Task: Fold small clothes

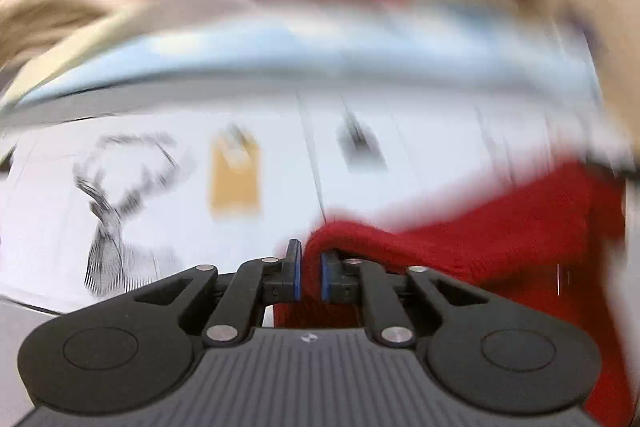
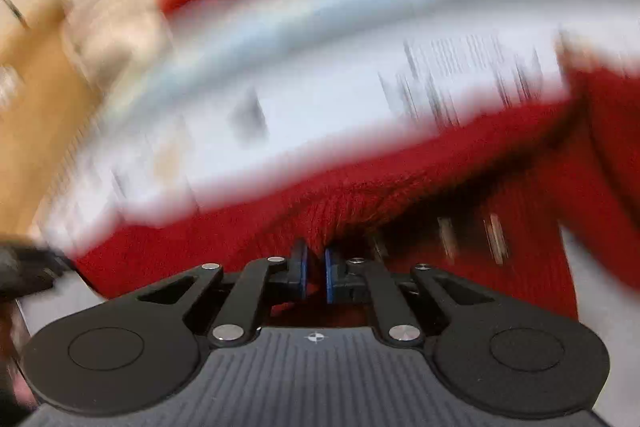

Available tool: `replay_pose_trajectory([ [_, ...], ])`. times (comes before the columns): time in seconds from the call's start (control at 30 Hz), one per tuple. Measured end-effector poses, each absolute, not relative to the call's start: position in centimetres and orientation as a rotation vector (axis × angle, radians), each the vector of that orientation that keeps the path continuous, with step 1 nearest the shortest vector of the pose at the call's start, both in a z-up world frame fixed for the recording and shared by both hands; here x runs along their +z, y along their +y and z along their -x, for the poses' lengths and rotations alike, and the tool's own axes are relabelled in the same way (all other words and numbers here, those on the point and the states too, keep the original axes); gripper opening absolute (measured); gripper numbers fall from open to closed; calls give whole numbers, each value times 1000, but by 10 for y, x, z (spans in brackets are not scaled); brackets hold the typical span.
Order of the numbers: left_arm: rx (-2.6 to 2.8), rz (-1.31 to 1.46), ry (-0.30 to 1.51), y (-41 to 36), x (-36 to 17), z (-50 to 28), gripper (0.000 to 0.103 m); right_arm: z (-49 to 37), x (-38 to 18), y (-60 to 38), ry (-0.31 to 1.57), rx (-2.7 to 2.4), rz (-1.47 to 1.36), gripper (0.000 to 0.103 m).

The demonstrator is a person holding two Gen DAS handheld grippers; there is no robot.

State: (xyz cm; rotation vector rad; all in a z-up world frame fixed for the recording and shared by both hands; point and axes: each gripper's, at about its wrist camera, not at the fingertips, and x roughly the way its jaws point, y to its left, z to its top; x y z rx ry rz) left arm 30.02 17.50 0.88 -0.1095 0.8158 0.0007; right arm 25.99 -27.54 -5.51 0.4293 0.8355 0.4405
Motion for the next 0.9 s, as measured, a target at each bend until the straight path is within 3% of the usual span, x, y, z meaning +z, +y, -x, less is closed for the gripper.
replay_pose_trajectory([
  [0.03, 41, 176, 785, 185, 12, -307, 27, -268, -42, -281, 710, 425, -506, 11],
  [0.07, 55, 207, 792, 190, 10, -311, 29, -276, -33, -286, 622, 366, -574, 30],
  [0.1, 48, 215, 811, 190, 7, -312, 29, -282, -31, -290, 581, 297, -625, 60],
  [0.13, 27, 209, 831, 186, 5, -312, 30, -287, -33, -293, 589, 223, -680, 64],
  [0.2, -30, 168, 842, 172, 3, -308, 34, -289, -44, -295, 660, 216, -719, 54],
  [0.4, -59, 98, 844, 145, -2, -307, 34, -280, -56, -292, 815, 127, -518, 55],
  [0.7, 78, 159, 699, 153, 25, -295, 34, -269, -79, -291, 1015, 71, -306, 57],
  [0.77, 31, 171, 708, 148, 27, -295, 35, -267, -86, -280, 1062, 102, -199, 63],
  [0.9, -84, 114, 768, 121, 22, -294, 35, -267, -99, -276, 1143, 34, -148, 63],
])
